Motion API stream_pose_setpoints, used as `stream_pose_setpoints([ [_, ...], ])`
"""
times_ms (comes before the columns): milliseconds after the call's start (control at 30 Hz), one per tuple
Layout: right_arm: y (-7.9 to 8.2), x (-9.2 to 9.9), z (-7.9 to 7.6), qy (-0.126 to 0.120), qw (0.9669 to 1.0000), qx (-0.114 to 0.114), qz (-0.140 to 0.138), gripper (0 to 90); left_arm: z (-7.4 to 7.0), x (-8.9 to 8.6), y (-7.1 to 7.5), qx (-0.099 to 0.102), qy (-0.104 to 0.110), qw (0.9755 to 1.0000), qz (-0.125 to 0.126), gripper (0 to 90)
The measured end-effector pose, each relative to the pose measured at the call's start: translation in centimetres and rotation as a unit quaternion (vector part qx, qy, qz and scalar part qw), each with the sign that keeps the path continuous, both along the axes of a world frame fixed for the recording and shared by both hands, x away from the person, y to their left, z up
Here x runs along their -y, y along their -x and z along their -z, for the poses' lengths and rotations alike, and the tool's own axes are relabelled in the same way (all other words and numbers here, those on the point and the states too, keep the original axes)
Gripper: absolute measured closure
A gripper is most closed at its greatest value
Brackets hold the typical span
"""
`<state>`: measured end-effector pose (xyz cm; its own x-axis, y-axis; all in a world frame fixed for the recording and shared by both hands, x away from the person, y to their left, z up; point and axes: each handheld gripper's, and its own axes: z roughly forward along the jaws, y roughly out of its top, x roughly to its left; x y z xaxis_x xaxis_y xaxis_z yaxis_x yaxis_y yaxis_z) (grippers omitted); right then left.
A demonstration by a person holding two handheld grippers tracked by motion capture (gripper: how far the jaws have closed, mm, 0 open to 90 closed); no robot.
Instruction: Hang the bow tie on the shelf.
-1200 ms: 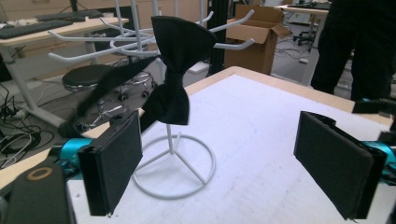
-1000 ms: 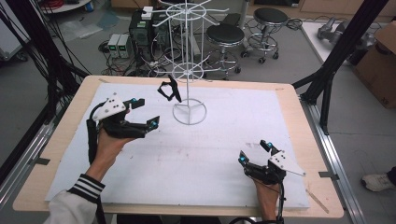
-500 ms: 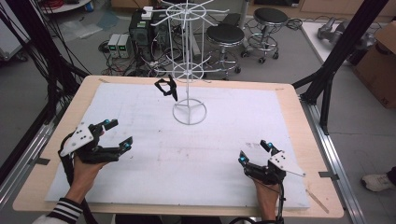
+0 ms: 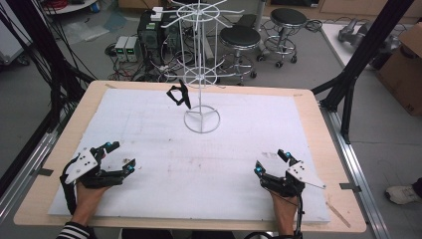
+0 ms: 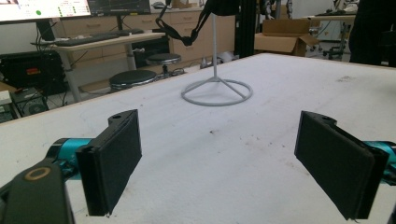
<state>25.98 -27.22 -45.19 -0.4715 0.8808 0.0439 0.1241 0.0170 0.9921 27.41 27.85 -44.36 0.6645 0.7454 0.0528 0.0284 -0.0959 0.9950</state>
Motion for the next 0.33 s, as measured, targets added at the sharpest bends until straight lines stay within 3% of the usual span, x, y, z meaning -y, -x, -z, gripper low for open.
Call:
stream_pose_setpoints([
  [167, -0.02, 0.08, 0.01, 0.0, 1.0, 0.003, 0.001, 9.7, 0.52, 0.04, -0.12, -0.004, 0.003, 1.0, -0.005, 15.1],
  [333, -0.03, 0.1, 0.01, -0.002, 1.0, 0.001, 0.001, 9.7, 0.75, -0.14, -0.22, -0.002, 0.02, 0.9998, -0.007, 15.2],
])
